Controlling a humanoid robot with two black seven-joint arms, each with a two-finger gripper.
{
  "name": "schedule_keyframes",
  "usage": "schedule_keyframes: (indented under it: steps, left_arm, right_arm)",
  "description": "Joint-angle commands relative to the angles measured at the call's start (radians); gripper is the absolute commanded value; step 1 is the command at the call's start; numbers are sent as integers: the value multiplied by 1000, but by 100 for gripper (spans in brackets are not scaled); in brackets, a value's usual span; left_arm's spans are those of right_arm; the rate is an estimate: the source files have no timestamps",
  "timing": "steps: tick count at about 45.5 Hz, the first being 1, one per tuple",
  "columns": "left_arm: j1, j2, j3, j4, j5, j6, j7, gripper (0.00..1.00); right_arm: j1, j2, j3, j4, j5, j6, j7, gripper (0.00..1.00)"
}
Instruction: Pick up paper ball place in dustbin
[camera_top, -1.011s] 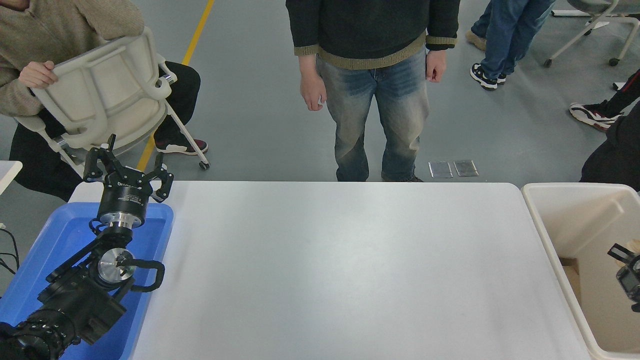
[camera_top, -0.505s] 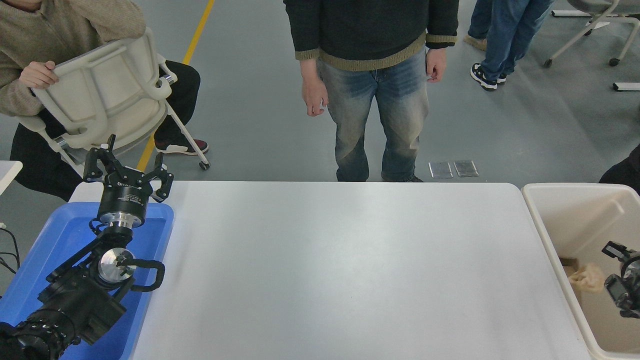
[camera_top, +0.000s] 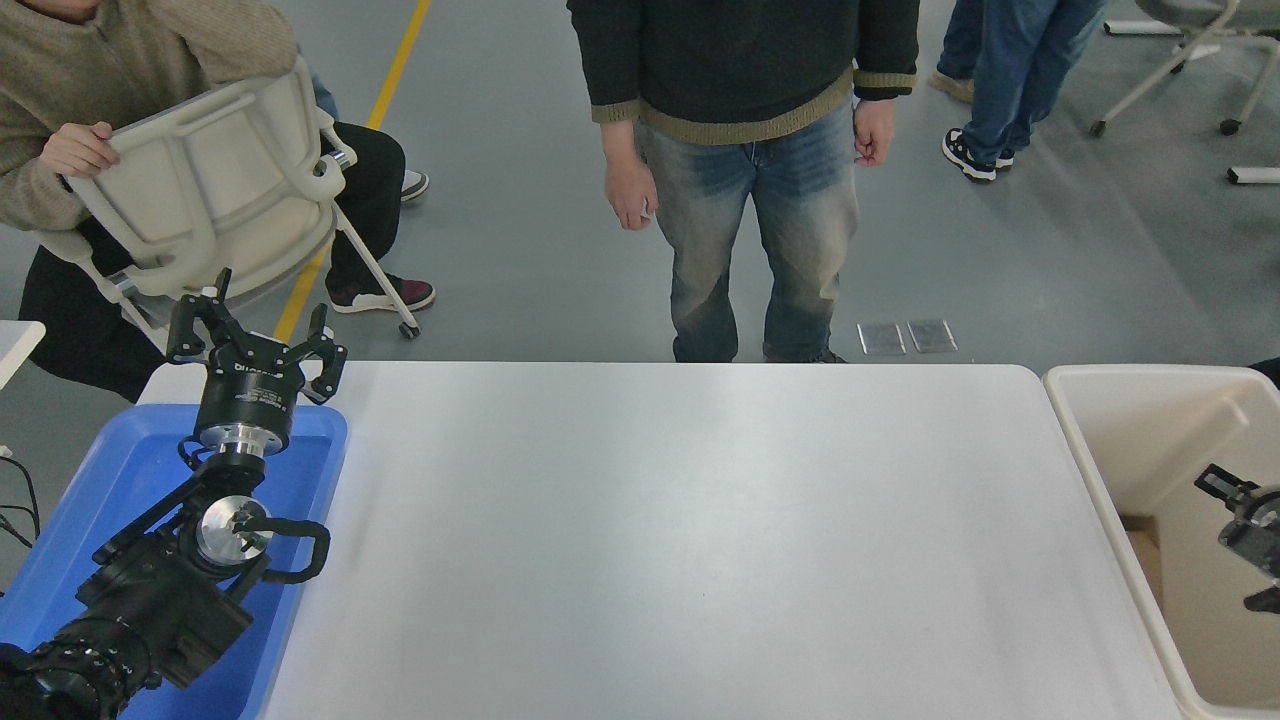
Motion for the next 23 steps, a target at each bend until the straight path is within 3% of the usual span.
schedule_keyframes:
  steps: [1,15,23]
  left_arm:
    - [0,0,1,0,-1,0,0,99]
    - [0,0,0,0,-1,0,0,99]
    - [1,0,1,1,-1,0,0,99]
  right_arm:
    - [337,-77,-201,352,3,66,1,100]
    - [684,-3,-364,564,3,383,3,100]
    - [892,50,-401,583,3,751,3,100]
